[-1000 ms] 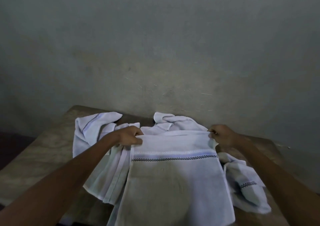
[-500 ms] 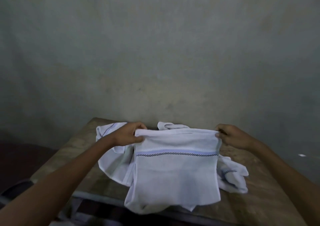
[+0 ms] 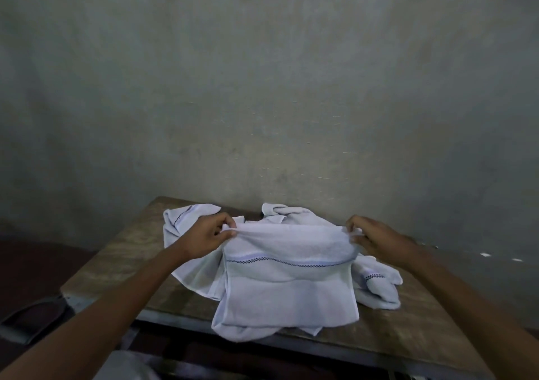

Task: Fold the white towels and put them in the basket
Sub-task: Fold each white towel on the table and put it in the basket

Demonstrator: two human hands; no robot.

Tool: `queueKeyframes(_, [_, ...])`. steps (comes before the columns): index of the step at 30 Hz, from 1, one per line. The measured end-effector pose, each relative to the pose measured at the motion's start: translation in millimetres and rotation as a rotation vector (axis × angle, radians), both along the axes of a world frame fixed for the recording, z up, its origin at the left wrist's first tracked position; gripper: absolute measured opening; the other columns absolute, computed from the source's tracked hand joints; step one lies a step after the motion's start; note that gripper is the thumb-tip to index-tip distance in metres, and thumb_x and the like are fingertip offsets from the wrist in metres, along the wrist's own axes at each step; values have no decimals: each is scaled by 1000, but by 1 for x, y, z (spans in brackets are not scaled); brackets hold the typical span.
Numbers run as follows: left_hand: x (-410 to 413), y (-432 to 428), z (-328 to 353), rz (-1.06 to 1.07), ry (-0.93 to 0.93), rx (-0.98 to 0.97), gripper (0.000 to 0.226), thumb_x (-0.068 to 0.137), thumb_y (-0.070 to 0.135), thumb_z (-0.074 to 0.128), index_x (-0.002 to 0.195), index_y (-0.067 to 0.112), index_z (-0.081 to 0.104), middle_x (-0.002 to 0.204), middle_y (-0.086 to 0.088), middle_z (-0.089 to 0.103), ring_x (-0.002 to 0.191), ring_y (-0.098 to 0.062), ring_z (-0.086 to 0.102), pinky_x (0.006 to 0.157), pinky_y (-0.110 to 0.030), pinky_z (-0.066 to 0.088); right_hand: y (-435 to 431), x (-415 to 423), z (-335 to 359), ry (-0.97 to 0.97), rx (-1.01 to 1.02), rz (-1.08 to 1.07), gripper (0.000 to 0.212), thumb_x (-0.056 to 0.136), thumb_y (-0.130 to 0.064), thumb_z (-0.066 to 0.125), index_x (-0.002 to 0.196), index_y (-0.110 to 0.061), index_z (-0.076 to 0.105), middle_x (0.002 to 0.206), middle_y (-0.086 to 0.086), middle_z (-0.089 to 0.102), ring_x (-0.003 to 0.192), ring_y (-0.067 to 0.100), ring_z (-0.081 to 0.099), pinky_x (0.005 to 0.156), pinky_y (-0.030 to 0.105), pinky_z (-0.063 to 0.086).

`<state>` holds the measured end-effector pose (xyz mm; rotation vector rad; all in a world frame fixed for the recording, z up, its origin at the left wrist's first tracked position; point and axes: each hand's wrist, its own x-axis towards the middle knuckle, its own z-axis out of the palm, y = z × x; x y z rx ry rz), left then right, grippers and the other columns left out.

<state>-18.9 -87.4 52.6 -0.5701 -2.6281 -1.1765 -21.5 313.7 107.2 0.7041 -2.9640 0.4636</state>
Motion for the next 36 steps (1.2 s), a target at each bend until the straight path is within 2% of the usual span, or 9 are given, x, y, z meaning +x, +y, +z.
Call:
queueKeyframes(3, [0,-4,3,-13,19,-5,10,90,21,59,84,27,55,71,15,58,62,-11,52,60,-27,43,5,1,-2,18,49,16,15,91,-12,55,105,-19,57,94,-6,52,77,-3,53,66,6,37])
queueKeyframes(8, [4,-1,22,-4,21,-109,17,93,23,53,80,32,47,63,9,55,56,-9,45,55,-21,34,7,-3,2,123,71,48,9,86,-12,63,96,-13,62,89,-4,56,79,15,55,67,18,39])
queueKeyframes(12, [1,-4,41,12,14,-86,16,89,20,61,85,30,50,82,1,64,74,-19,60,67,-32,47,9,0,20,162,-24,16,14,87,-8,63,81,-19,56,66,-16,50,64,-1,53,58,13,35])
queueKeyframes(14, [1,-5,54,20,34,-82,17,87,19,64,92,30,53,84,10,64,83,-9,62,74,-27,49,10,4,31,168,-81,8,21,87,-6,63,81,-23,52,64,-17,52,67,-7,54,56,11,37])
queueKeyframes(17, [-2,-10,69,-7,106,-213,17,85,31,64,97,19,66,87,13,68,80,6,61,70,-19,47,11,7,43,109,-127,-21,24,85,-9,66,96,-25,52,70,-9,54,61,1,54,55,12,36])
queueKeyframes(19, [1,-13,78,-3,125,-261,28,82,47,60,90,21,68,80,8,71,74,-1,62,64,-20,47,13,5,50,69,-44,-27,18,85,-13,67,100,-19,58,76,-3,57,63,4,51,57,15,36])
queueKeyframes(25, [-1,-15,119,13,234,-299,44,74,64,45,82,27,66,68,8,65,66,-2,58,57,-20,42,15,8,104,-54,-100,-57,13,80,-16,73,72,-17,63,55,-4,61,42,1,53,51,15,39])
queueKeyframes(32, [-20,-1,245,57,447,-132,11,84,24,69,85,13,71,72,-2,69,62,-4,57,63,-24,44,17,-1,216,275,-242,-166,14,79,-19,74,74,-8,65,58,8,66,45,3,53,49,16,36])
queueKeyframes(36, [-15,1,297,-110,133,-368,4,82,17,72,80,20,69,74,2,72,68,-6,64,66,-19,50,22,10,253,-20,-80,-128,14,81,-20,72,74,-9,67,56,4,66,49,5,54,46,14,37])
